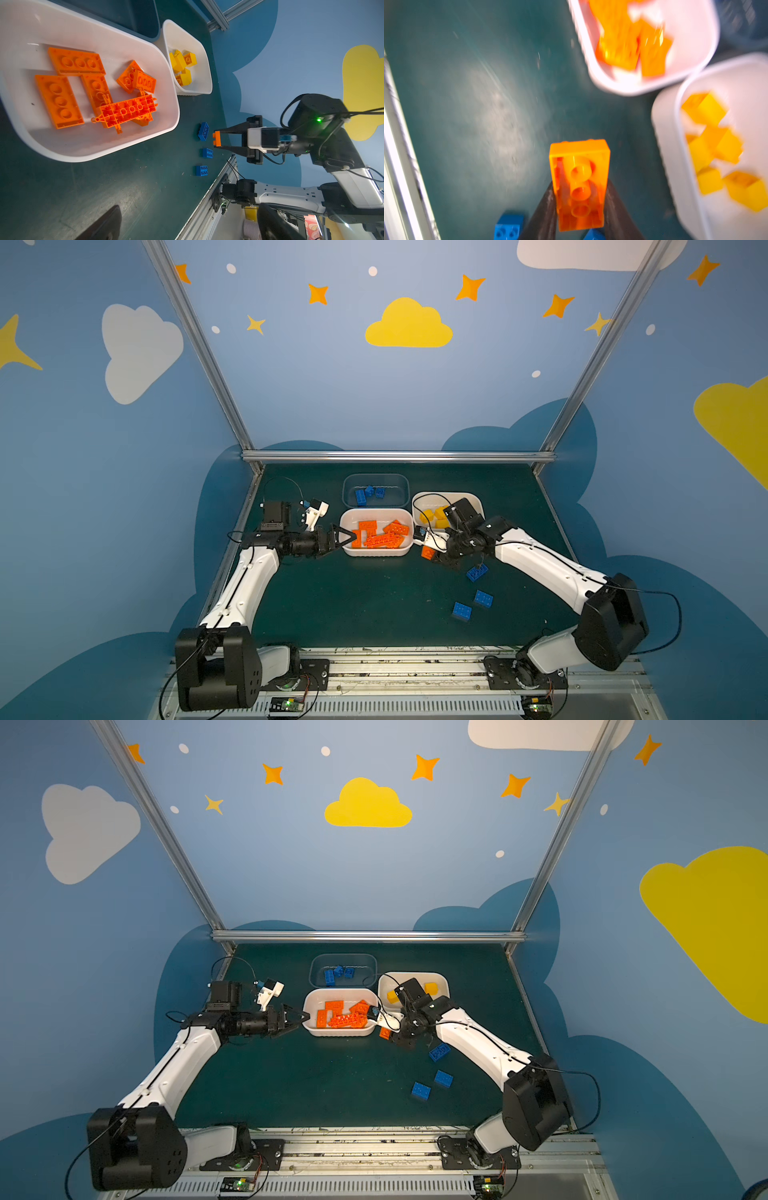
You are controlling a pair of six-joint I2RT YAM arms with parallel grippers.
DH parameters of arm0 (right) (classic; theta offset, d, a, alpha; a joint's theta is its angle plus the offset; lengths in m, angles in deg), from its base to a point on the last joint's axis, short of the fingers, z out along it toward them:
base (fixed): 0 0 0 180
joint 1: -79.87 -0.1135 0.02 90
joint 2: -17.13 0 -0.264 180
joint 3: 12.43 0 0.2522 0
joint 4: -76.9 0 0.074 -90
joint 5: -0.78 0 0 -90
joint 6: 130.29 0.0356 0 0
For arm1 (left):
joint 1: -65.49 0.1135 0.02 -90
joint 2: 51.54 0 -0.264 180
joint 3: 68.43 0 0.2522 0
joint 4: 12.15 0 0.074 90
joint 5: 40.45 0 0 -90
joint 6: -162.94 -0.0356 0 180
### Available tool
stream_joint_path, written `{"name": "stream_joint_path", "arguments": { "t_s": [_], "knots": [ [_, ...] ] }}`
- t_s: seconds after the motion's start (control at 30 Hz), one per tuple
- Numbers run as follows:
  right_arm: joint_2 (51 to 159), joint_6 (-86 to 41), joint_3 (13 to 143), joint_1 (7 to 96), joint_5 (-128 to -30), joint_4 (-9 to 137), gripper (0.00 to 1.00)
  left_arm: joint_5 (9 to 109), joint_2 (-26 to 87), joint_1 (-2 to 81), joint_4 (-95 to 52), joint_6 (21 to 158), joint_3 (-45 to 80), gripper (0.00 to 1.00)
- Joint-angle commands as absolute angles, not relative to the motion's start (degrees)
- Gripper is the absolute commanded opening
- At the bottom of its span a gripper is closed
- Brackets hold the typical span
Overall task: Sort the legos into containers by color
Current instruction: 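Carry the orange brick into the orange-brick bin and release it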
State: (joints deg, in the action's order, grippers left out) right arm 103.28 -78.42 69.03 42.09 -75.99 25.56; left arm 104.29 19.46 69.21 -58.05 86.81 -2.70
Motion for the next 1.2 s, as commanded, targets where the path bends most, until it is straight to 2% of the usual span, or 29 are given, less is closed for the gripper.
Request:
{"name": "stream_joint_path", "arguments": {
  "t_s": [0.0,0.37,0.6,0.7,0.87,1.0,1.17],
  "knots": [
    [108.8,-76.8,74.5,40.4,-68.1,31.3,0.23,104.5,17.7,70.8,-61.4,85.2,-1.4,1.00],
    [136.7,-74.1,105.8,36.1,-62.2,28.5,0.23,103.8,16.5,73.5,-64.8,84.0,-1.6,1.00],
    [145.8,-70.3,112.3,35.1,-57.6,33.7,0.25,104.2,15.9,74.2,-64.6,84.1,-2.8,1.00],
    [147.0,-66.9,112.1,35.0,-56.8,36.6,0.30,104.4,16.0,74.3,-64.5,84.0,-3.1,1.00],
    [146.1,-67.0,111.8,35.8,-57.4,35.7,0.49,104.9,16.4,74.3,-64.0,84.0,-3.5,1.00],
    [141.8,-66.6,108.7,36.8,-58.5,34.6,0.53,105.4,16.6,74.3,-63.4,84.4,-3.9,1.00],
    [131.0,-68.0,97.7,38.2,-61.4,33.7,0.54,106.1,16.7,74.3,-61.9,85.4,-4.6,1.00]
  ]
}}
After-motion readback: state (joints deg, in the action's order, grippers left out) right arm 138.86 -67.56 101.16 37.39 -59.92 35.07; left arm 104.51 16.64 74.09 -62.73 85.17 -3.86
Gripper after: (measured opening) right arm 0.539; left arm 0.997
